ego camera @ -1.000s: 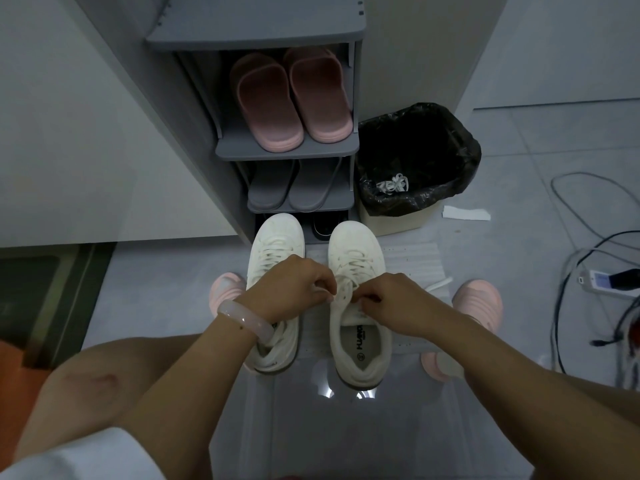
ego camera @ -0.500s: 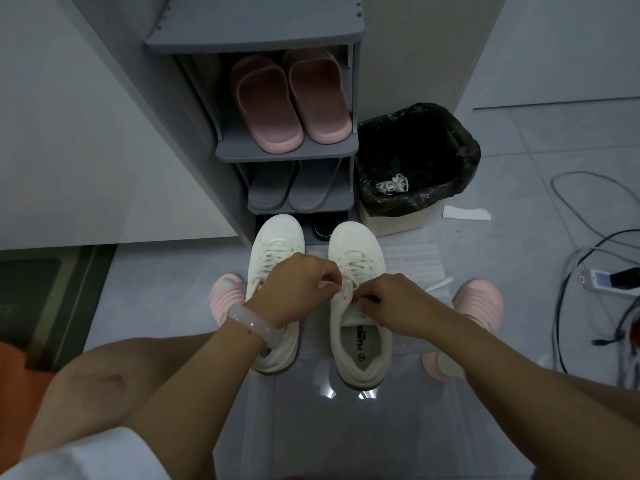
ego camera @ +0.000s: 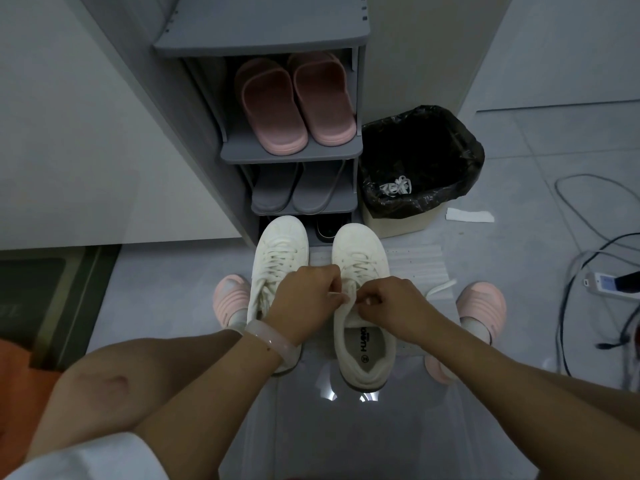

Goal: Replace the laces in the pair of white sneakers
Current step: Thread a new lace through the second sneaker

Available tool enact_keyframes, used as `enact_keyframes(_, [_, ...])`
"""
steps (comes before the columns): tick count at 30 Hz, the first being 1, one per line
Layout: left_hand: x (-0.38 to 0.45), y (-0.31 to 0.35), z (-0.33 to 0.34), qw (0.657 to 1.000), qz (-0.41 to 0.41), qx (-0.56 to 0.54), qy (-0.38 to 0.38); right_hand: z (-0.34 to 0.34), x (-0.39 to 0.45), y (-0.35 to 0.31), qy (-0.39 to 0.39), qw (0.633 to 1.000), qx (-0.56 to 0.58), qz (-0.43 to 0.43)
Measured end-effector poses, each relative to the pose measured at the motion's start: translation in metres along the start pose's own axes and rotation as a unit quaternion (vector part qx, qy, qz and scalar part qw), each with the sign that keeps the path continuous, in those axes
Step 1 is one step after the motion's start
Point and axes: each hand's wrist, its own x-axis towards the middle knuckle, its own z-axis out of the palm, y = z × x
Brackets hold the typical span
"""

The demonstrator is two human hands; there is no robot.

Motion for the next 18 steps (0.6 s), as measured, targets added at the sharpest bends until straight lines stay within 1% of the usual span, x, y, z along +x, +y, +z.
enact_keyframes(2, [0.0, -0.002, 0.0, 0.996, 0.039, 0.071, 0.023, 0.003, 0.0, -0.001, 0.013, 1.0, 0.008, 0.005])
enact_keyframes(4, [-0.001, 0.0, -0.002, 0.992, 0.092, 0.069, 0.045, 0.001, 0.001, -0.002, 0.015, 0.999, 0.026, 0.011])
enact_keyframes(6, [-0.002, 0.004, -0.003, 0.987, 0.132, 0.079, 0.042, -0.003, 0.001, -0.001, 0.018, 0.999, 0.023, 0.024])
enact_keyframes(7, [-0.004, 0.006, -0.002, 0.985, 0.138, 0.096, 0.031, -0.004, 0.001, -0.001, 0.016, 0.999, 0.018, 0.034])
enact_keyframes(10, [-0.007, 0.011, 0.006, 0.987, 0.111, 0.114, -0.002, -0.005, -0.003, -0.003, -0.017, 0.997, 0.046, 0.059])
enact_keyframes(12, [-0.008, 0.012, 0.01, 0.99, 0.089, 0.11, -0.009, -0.006, -0.004, -0.007, -0.037, 0.997, 0.041, 0.05])
enact_keyframes(14, [-0.008, 0.012, 0.009, 0.99, 0.069, 0.122, -0.007, -0.008, -0.005, -0.013, -0.035, 0.999, -0.01, 0.031])
enact_keyframes(16, [-0.009, 0.011, 0.01, 0.991, 0.041, 0.127, -0.008, -0.007, -0.008, -0.022, -0.016, 0.996, -0.083, 0.019])
enact_keyframes(18, [-0.009, 0.01, 0.011, 0.995, 0.004, 0.094, -0.018, -0.013, -0.011, -0.029, 0.007, 0.986, -0.163, 0.023])
